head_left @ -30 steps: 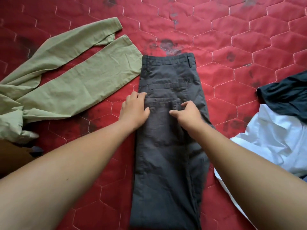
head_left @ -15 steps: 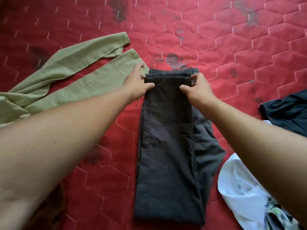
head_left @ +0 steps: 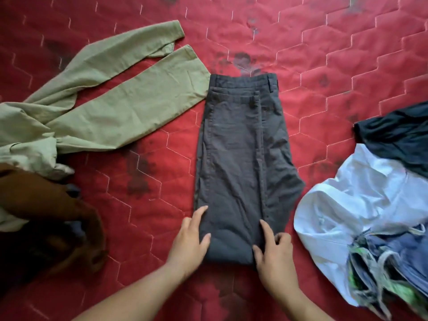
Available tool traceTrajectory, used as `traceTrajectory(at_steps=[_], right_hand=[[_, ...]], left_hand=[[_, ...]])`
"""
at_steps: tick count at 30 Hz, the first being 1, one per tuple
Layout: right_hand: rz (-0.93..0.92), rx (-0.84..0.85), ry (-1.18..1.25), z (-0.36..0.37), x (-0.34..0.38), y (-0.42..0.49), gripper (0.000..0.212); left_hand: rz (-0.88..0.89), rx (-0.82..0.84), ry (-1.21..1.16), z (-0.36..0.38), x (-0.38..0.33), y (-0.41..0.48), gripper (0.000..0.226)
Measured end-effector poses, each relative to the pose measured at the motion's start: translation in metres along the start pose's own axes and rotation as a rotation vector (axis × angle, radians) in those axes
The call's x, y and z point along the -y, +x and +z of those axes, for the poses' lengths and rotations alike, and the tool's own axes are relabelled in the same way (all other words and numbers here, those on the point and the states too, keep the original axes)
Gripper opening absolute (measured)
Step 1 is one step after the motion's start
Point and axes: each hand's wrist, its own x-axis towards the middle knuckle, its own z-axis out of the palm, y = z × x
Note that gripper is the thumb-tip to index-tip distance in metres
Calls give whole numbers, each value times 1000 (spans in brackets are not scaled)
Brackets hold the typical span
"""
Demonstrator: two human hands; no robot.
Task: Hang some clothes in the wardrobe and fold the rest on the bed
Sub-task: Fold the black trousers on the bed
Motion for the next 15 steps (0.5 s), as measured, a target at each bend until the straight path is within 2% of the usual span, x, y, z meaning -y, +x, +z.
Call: traceTrajectory(at_steps=[2,4,5,8,10,12,13,15], right_hand=[[60,-14,190,4,-8,-10,66],[113,-33,323,-1,-8,-7,50],[132,11,429,-9,-5,-3,42],[235,315,859,-38,-1,11,39],[191,468,938,-57,-6,18,59],[-39,480,742,-72,-9,24,62],[-201,421,515,-77,-10,26,62],[-508,180,38,-83,-12,25,58]], left_hand=[[-24,86,-95,-2,10,-18,69],[-39,150,-230,-8,15,-20,62],[-46,171,-303,-13,15,-17,59],[-78,221,-422,-30,11,-3,60],[-46,265,-427,-45,12,5,75],[128,260,-212,-57,19,8,81],[242,219,-38,-63,22,8,79],[473,75,224,-70,28,7,71]])
